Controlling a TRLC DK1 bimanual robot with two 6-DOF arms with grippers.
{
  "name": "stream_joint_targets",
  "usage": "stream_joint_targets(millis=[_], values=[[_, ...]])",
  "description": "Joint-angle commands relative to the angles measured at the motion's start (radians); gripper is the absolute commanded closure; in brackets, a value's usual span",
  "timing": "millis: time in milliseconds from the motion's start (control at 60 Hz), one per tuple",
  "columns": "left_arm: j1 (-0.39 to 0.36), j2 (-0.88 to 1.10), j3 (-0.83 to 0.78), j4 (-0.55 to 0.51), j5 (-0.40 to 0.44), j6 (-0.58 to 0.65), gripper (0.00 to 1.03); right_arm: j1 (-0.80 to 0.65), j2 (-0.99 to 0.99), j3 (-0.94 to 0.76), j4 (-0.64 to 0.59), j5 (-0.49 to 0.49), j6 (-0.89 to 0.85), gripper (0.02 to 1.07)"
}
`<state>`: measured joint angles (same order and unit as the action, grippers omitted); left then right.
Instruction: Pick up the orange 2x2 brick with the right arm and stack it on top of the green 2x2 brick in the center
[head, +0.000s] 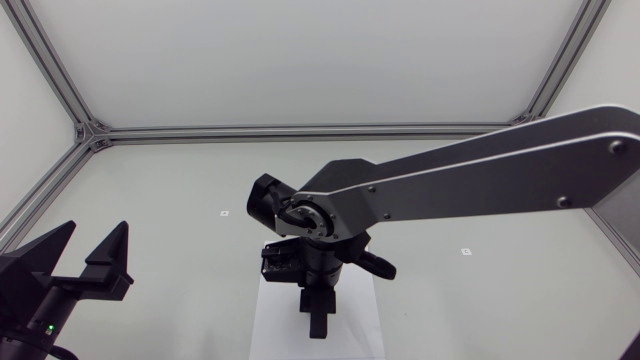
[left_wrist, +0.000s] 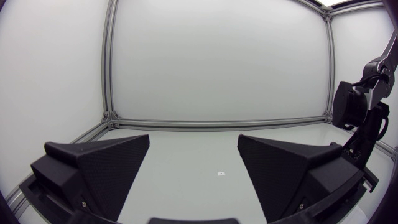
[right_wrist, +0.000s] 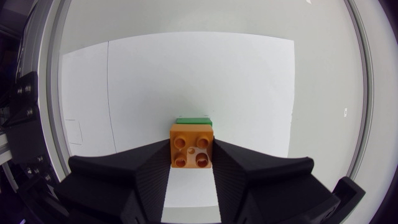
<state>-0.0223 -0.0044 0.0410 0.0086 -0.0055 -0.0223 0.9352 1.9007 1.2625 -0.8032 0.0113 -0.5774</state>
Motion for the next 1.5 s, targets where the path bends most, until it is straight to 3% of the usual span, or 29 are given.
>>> stream_joint_targets(millis=[0, 317, 700, 1483], values=[[0.002, -0.008, -0.041, -0.015, 0.004, 0.013, 0.04, 0.005, 0.029, 0.012, 0.004, -0.004, -0.01, 1.01], [0.002, -0.008, -0.041, -0.015, 0.004, 0.013, 0.04, -0.01, 0.08, 0.032, -0.031, -0.007, -0.012, 1.01], [0.002, -0.008, -0.041, -0.015, 0.004, 0.013, 0.04, -0.062, 0.084, 0.014, -0.064, -0.089, -0.019, 1.01], [0.002, -0.008, -0.041, -0.015, 0.004, 0.013, 0.04, -0.013, 0.13, 0.009, -0.048, 0.006, 0.044, 1.01]])
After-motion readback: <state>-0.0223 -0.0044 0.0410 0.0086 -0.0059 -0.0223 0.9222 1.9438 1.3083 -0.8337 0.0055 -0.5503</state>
